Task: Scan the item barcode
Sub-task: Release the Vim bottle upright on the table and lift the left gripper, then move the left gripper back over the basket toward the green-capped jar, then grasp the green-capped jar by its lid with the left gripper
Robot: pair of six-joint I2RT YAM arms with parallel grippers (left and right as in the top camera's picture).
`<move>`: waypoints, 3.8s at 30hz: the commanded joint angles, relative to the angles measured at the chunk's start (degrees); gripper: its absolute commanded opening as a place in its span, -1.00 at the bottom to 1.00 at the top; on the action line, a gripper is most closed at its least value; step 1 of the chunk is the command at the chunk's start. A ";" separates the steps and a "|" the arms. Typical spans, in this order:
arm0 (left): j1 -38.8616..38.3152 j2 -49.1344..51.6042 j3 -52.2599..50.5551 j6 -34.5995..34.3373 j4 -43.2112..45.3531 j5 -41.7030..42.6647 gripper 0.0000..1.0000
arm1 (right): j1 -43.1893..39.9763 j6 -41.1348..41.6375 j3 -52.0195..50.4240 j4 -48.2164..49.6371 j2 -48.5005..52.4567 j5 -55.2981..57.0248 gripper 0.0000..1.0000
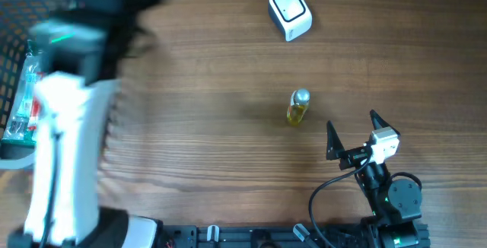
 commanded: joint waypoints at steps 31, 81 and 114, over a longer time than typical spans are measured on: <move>40.57 23.30 -0.15 1.18 -18.01 24.41 1.00 | -0.28 0.37 -0.04 0.13 -0.13 0.74 1.00; 40.63 23.21 -26.01 0.70 3.50 24.39 0.65 | -0.28 0.35 -0.04 0.13 -0.13 0.74 0.99; 40.63 5.40 -18.47 1.16 3.85 24.35 -0.24 | -0.28 0.35 -0.04 0.15 0.50 0.74 0.99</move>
